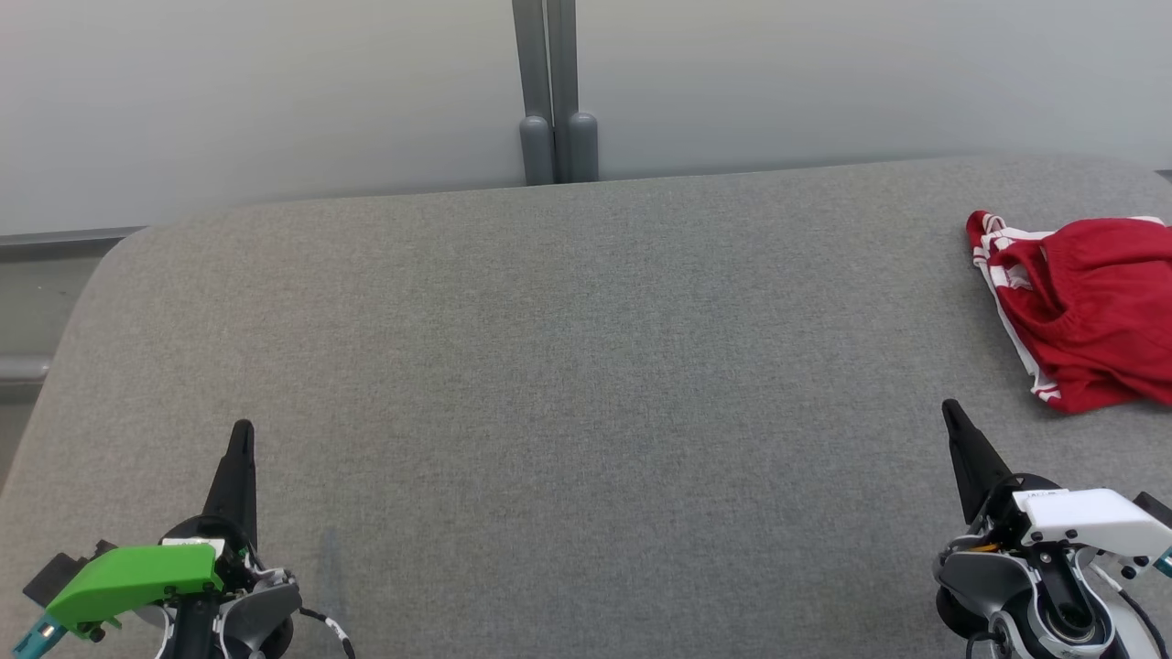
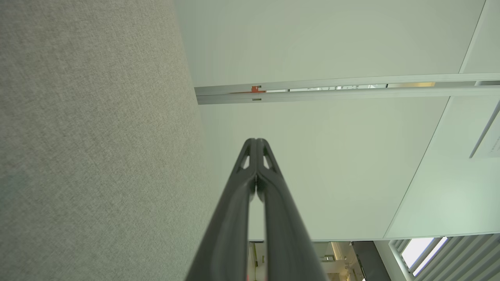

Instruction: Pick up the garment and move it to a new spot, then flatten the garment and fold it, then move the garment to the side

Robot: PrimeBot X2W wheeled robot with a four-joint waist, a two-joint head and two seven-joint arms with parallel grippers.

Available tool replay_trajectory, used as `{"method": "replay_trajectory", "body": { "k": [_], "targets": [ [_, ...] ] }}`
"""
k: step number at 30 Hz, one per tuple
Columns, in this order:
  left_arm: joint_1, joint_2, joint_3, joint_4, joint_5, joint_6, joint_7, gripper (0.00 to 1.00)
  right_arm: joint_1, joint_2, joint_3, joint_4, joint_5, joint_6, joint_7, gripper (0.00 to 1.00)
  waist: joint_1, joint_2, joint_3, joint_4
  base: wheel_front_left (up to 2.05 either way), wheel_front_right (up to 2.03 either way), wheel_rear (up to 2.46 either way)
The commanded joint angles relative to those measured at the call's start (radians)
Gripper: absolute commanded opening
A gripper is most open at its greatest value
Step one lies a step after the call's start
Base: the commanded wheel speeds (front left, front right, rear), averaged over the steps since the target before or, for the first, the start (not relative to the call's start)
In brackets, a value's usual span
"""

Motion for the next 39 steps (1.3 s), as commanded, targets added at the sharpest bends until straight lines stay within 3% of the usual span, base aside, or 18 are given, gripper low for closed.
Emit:
{"method": "replay_trajectory", "body": {
  "k": [1, 39],
  "targets": [
    [-0.010, 0.000, 0.003, -0.003, -0.003, -0.006, 0.003, 0.00, -0.008, 0.000, -0.003, -0.005, -0.004, 0.001, 0.001, 0.00, 0.0000, -0.0001, 0.000, 0.000, 0.00, 0.00, 0.00],
    [-0.010, 0.000, 0.002, -0.003, -0.003, -0.006, 0.003, 0.00, -0.008, 0.004, -0.009, -0.004, -0.009, 0.001, 0.007, 0.00, 0.0000, -0.0001, 0.000, 0.000, 0.00, 0.00, 0.00]
  ]
}}
